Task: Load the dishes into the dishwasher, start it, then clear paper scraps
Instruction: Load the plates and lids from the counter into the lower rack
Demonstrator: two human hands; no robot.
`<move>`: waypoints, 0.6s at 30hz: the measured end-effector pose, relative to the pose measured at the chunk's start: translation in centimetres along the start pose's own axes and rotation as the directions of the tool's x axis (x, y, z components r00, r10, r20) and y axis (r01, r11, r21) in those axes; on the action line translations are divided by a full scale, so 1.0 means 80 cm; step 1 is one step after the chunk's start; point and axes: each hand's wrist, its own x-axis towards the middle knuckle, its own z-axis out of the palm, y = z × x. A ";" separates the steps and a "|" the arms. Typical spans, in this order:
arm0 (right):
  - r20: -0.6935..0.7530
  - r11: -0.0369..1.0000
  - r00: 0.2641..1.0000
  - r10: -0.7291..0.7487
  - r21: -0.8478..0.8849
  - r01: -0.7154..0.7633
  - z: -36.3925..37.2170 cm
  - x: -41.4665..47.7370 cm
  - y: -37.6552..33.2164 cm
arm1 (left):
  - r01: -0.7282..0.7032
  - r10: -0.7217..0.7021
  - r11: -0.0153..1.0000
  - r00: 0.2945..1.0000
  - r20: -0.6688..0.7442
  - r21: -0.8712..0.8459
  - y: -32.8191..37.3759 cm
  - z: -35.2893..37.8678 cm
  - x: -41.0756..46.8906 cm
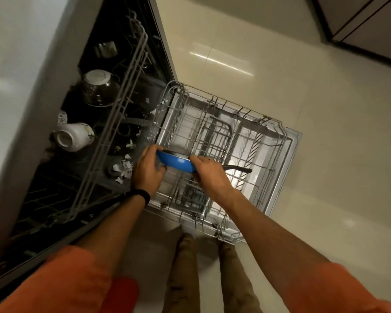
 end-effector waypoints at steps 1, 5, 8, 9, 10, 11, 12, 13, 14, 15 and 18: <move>-0.003 1.000 1.000 -0.008 0.006 0.008 0.005 0.010 0.003 | 0.001 -0.001 1.000 1.000 -0.001 0.015 -0.004 0.002 0.009; 0.002 1.000 1.000 -0.012 0.018 0.012 0.027 0.047 0.015 | -0.014 0.014 0.998 1.000 0.003 0.067 -0.028 0.013 0.047; 0.026 0.998 1.000 0.001 0.067 -0.002 0.040 0.069 0.022 | -0.014 0.012 0.995 1.000 0.020 0.097 -0.042 0.021 0.068; 0.036 0.996 0.999 0.001 0.084 -0.004 0.046 0.075 0.025 | -0.011 0.008 0.995 1.000 0.026 0.103 -0.046 0.024 0.073; 0.045 0.996 0.999 0.001 0.091 -0.005 0.051 0.081 0.028 | -0.012 0.008 0.994 0.999 0.031 0.109 -0.050 0.027 0.077; 0.051 0.996 0.999 0.001 0.094 -0.006 0.055 0.085 0.030 | -0.016 0.012 0.994 0.999 0.031 0.111 -0.053 0.029 0.081; 0.054 0.995 0.999 0.003 0.095 -0.008 0.060 0.089 0.033 | -0.017 0.014 0.993 0.999 0.032 0.113 -0.057 0.032 0.084; 0.054 0.995 0.999 0.004 0.096 -0.009 0.065 0.093 0.036 | -0.017 0.014 0.994 0.999 0.032 0.112 -0.061 0.035 0.087; 0.058 0.995 0.998 0.007 0.098 -0.013 0.068 0.097 0.038 | -0.020 0.016 0.994 0.999 0.034 0.110 -0.064 0.038 0.090; 0.059 0.994 0.998 0.008 0.104 -0.014 0.071 0.101 0.041 | -0.023 0.019 0.995 0.999 0.036 0.101 -0.067 0.040 0.093; 0.057 0.991 0.998 0.027 0.133 -0.034 0.070 0.111 0.050 | -0.023 0.020 0.997 0.999 0.037 0.078 -0.068 0.046 0.102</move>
